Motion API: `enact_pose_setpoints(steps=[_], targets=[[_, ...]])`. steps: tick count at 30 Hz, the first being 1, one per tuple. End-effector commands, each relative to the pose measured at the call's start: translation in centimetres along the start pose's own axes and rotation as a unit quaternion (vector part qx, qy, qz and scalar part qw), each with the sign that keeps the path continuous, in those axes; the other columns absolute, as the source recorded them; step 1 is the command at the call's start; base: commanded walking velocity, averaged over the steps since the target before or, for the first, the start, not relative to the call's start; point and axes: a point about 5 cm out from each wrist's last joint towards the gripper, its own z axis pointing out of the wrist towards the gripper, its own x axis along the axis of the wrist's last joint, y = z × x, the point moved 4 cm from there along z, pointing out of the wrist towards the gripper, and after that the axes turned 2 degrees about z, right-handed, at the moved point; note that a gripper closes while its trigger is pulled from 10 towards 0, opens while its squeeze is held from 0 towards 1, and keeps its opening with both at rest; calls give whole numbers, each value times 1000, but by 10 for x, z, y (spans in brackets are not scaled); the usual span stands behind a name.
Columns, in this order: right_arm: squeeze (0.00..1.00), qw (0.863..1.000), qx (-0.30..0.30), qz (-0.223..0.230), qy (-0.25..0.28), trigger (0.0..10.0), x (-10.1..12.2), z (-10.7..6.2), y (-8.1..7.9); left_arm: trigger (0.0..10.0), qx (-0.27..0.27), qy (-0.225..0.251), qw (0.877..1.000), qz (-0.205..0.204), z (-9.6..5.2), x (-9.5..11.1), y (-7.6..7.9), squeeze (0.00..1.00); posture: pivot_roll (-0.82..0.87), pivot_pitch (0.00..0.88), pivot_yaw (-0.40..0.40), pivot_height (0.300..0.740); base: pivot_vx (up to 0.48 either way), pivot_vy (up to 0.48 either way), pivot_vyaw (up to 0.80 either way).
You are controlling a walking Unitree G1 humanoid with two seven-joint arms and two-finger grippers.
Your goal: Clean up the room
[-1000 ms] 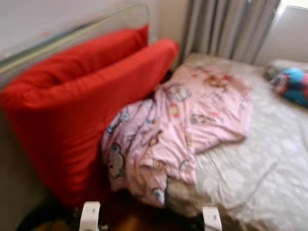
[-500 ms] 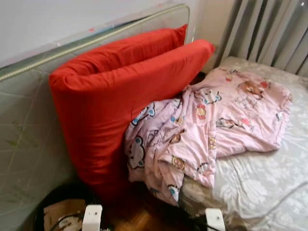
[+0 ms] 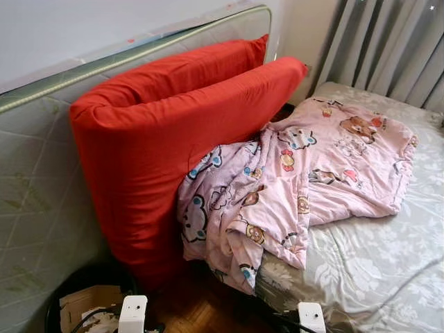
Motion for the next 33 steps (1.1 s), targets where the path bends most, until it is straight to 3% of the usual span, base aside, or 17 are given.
enact_pose_setpoints(steps=[1, 4, 27, 33], targets=[[0, 1000, -4, 11, -3, 10000, -1, 0, 0, 10000, -2, -2, 1000, -3, 0, -2, 0, 0, -2, 27, -43, 738, 0, 0, -781], [0, 1000, -2, 7, -1, 10000, -1, 0, 0, 10000, -5, -1, 1000, -5, 0, -1, 1, 0, -1, 27, -43, 738, 176, 0, -785], [0, 1000, 1, 1, 4, 10000, 2, 0, 0, 10000, -7, 0, 1000, -7, 0, -1, 1, 0, 0, 26, -43, 738, 0, 0, 0], [0, 1000, 1, 1, 5, 10000, 2, 0, 0, 10000, -8, 0, 1000, -8, 0, 0, 1, 0, -1, 27, -43, 738, 246, 0, 0]])
